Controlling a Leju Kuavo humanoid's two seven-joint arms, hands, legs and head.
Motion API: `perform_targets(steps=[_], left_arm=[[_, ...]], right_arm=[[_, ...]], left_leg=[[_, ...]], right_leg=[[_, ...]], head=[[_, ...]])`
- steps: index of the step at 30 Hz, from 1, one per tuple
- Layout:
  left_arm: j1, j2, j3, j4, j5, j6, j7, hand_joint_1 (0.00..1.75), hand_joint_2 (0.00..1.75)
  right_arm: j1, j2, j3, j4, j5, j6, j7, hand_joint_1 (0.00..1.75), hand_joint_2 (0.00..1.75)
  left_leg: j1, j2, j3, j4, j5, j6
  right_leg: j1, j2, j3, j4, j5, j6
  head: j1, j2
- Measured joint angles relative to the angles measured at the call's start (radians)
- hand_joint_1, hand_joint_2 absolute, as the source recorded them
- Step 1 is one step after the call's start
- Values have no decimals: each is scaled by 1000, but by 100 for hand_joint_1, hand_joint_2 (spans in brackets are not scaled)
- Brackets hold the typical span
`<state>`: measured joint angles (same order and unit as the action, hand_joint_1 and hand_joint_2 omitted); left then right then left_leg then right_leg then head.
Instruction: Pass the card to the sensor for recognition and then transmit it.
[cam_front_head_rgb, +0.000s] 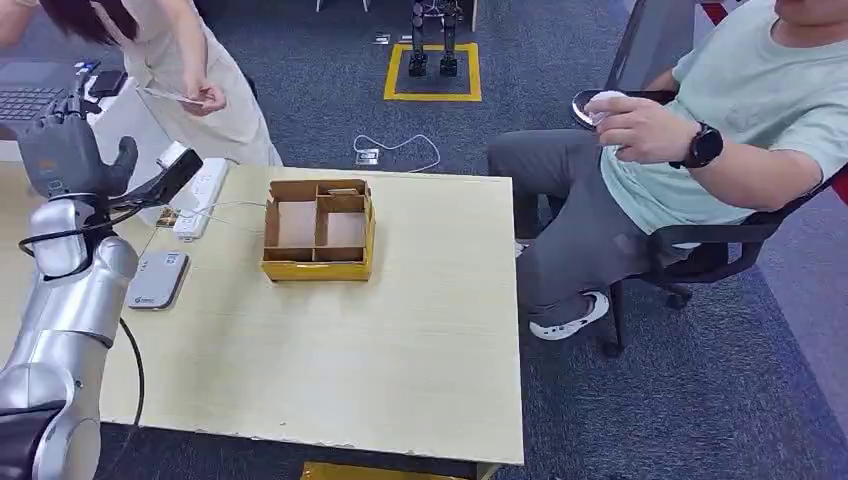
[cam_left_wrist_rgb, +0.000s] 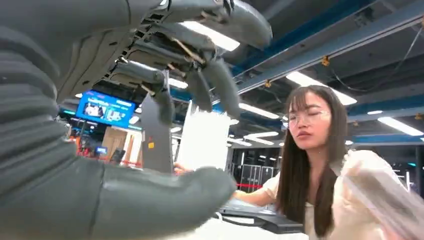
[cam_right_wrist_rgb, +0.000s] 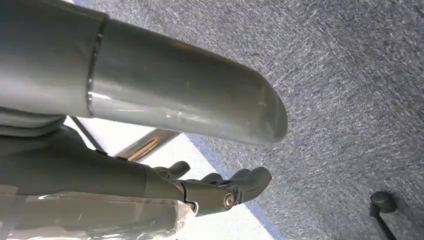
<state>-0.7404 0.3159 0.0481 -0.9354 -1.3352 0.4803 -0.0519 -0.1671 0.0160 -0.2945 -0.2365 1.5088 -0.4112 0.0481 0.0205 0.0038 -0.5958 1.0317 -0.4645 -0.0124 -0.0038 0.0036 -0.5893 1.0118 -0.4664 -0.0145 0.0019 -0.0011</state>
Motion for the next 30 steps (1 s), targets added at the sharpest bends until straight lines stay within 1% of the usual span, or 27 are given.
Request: perform_targets(steps=[2, 4, 5, 6, 7, 8, 10, 11, 12, 13, 14, 15, 16, 17, 18, 19, 21, 23, 24, 26, 30], left_arm=[[0, 0, 0, 2, 14, -10, -12, 0, 175], [-1, 0, 0, 2, 66, -62, -53, 0, 175], [0, 1, 0, 1, 114, -115, -96, 0, 175], [1, 5, 0, 0, 174, -191, -147, 0, 175], [6, 17, 0, -5, 242, -287, -204, 0, 175], [17, 30, 0, -16, 294, -352, -242, 0, 175], [33, 70, -2, -41, 366, -438, -285, 0, 175], [39, 88, -3, -51, 388, -464, -293, 0, 175], [42, 107, -5, -64, 421, -509, -305, 0, 175], [50, 132, -11, -76, 454, -552, -316, 0, 175], [67, 179, -19, -99, 496, -600, -327, 0, 175], [90, 226, -30, -136, 565, -680, -342, 0, 175], [118, 287, -36, -172, 625, -735, -350, 0, 175], [151, 342, -39, -221, 695, -784, -351, 0, 175], [182, 390, -40, -262, 752, -813, -351, 0, 175], [216, 443, -40, -306, 804, -829, -348, 0, 175], [323, 549, -37, -406, 878, -851, -330, 0, 175], [399, 610, -22, -488, 926, -860, -314, 0, 175], [450, 648, -11, -532, 924, -859, -305, 0, 175], [506, 686, 3, -596, 898, -850, -300, 0, 175], [606, 743, 8, -686, 822, -829, -296, 0, 175]], right_arm=[[0, 0, 0, 0, -1, 0, 0, 0, 0], [0, 0, 0, 0, -4, 0, 0, 0, 0], [0, 0, 0, 0, -10, 0, -6, 0, 0], [0, 0, 0, 0, -15, 0, -16, 0, 0], [0, 0, 0, 0, -23, 2, -27, 0, 0], [2, 0, -2, 0, -28, 3, -37, 0, 0], [8, -2, -6, 0, -39, 5, -56, 0, 0], [11, -3, -9, 0, -45, 5, -64, 0, 0], [13, -3, -12, 0, -48, 5, -75, 0, 0], [14, -7, -14, 0, -54, 4, -81, 0, 0], [13, -8, -16, 0, -56, 4, -88, 0, 0], [14, -9, -21, 0, -61, 4, -99, 0, 0], [16, -11, -24, 0, -64, 4, -103, 0, 0], [20, -14, -29, 0, -66, 4, -107, 0, 0], [26, -16, -34, 0, -68, 3, -110, 0, 0], [30, -19, -38, 0, -69, 3, -111, 0, 0], [32, -22, -42, 0, -71, 2, -110, 0, 0], [34, -26, -44, 0, -75, 1, -110, 0, 0], [34, -26, -45, 0, -77, -1, -110, 0, 0], [35, -27, -48, 0, -83, -2, -110, 0, 0], [34, -27, -58, 0, -88, -8, -110, 0, 0]], left_leg=[[0, 0, 0, 0, 0, 0], [0, 0, 0, 0, 0, 0], [0, 0, 0, 0, 0, 0], [0, 0, 0, 0, 0, 0], [0, 1, 0, 0, 0, 0], [0, 3, 0, 0, 0, 0], [0, 4, 0, 0, 0, 0], [0, 4, 0, 0, 0, 0], [0, 4, -1, 0, 0, 0], [0, 4, -2, -1, 0, 0], [0, 5, -1, -1, -1, -1], [1, 9, -1, -1, -2, -3], [1, 12, -1, -1, -2, -3], [1, 15, -1, -2, -3, -4], [1, 15, -1, -2, -3, -4], [0, 14, -2, -2, -3, -4], [0, 14, -2, -2, -5, -5], [0, 10, -3, -2, -5, -5], [1, 10, -3, -2, -5, -5], [0, 7, -3, -2, -5, -4], [0, 5, -3, -2, -5, -4]], right_leg=[[0, 0, 0, 0, 0, 0], [0, 0, 0, 0, 0, 0], [0, 0, 0, 0, 0, 0], [0, 0, 1, 0, 0, 0], [0, 1, 1, 0, 0, 0], [0, 3, 0, 0, 0, 0], [0, 5, -1, 1, 0, 0], [0, 5, -2, 1, 0, 0], [0, 5, -2, 1, 0, 0], [0, 5, -2, 1, 0, 0], [0, 6, -2, 2, 0, -1], [0, 10, -3, 2, 0, -1], [0, 13, -4, 2, 0, -1], [0, 16, -6, 2, 0, -1], [0, 17, -7, 2, 0, -1], [0, 15, -6, 2, -1, -1], [0, 15, -7, 2, -2, -3], [0, 10, -6, 2, -3, -2], [0, 10, -7, 1, -3, -2], [0, 7, -6, 1, -3, -2], [0, 5, -5, 1, -3, -2]], head=[[0, 0], [0, 0], [0, 0], [0, 0], [0, 0], [0, 0], [0, 0], [0, 0], [-1, 0], [0, 0], [1, 0], [1, 0], [1, 0], [0, 0], [-2, 0], [-2, 0], [-3, 0], [-3, 0], [-1, 0], [-1, 0], [-1, 0]])
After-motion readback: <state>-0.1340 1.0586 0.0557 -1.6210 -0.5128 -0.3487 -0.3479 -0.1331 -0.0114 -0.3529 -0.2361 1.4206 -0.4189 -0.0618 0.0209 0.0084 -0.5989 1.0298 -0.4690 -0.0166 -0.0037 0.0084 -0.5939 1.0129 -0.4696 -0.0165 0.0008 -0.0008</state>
